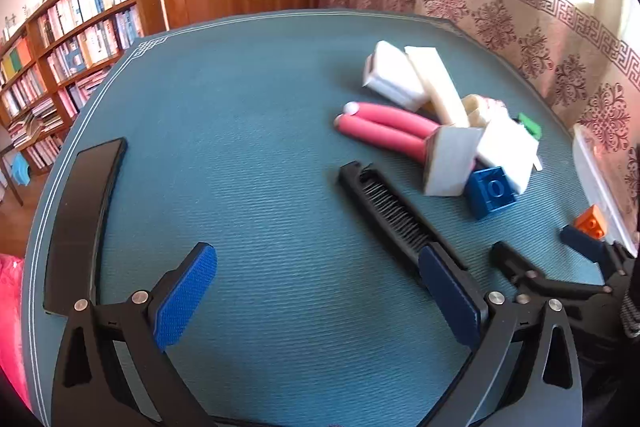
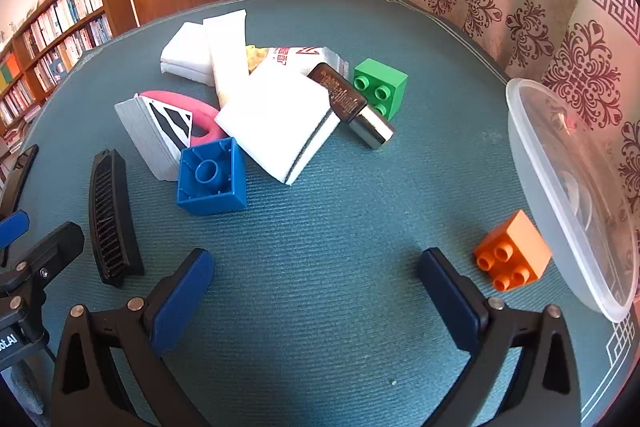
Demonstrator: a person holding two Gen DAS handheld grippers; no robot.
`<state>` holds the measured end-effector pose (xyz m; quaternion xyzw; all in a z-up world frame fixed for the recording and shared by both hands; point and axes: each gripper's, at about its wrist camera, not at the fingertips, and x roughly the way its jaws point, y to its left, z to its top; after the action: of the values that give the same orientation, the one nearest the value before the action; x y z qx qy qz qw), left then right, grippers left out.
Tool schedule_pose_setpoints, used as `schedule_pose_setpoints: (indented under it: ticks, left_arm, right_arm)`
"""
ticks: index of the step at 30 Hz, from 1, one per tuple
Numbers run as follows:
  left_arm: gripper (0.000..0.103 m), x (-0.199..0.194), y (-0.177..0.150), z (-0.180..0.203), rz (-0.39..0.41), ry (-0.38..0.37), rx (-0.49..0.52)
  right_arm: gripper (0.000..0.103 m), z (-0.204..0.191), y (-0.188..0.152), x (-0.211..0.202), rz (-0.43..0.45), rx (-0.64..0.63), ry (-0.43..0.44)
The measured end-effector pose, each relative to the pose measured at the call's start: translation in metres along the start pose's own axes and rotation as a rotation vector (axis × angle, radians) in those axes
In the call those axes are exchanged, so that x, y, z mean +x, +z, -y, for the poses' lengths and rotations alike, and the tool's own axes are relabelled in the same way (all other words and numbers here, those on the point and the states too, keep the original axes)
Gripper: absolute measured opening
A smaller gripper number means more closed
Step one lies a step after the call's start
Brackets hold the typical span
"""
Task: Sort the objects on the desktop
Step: 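Grasp the black comb with the left tool while the right tool approaches the orange brick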
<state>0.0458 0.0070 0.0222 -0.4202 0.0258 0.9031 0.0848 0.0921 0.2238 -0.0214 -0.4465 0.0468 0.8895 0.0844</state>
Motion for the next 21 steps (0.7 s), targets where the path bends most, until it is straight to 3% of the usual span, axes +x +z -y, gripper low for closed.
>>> schedule_pose_setpoints:
  ticks: [8, 21]
  left_arm:
    - [0.103, 0.005, 0.009, 0.016, -0.020, -0.017, 0.013]
    - [0.103, 0.021, 0.020, 0.040, -0.039, -0.001, 0.060]
  right_arm:
    - [0.103, 0.007, 0.005, 0.002, -0.076, -0.108, 0.070]
    - [0.103, 0.020, -0.008, -0.010, -0.084, -0.140, 0.087]
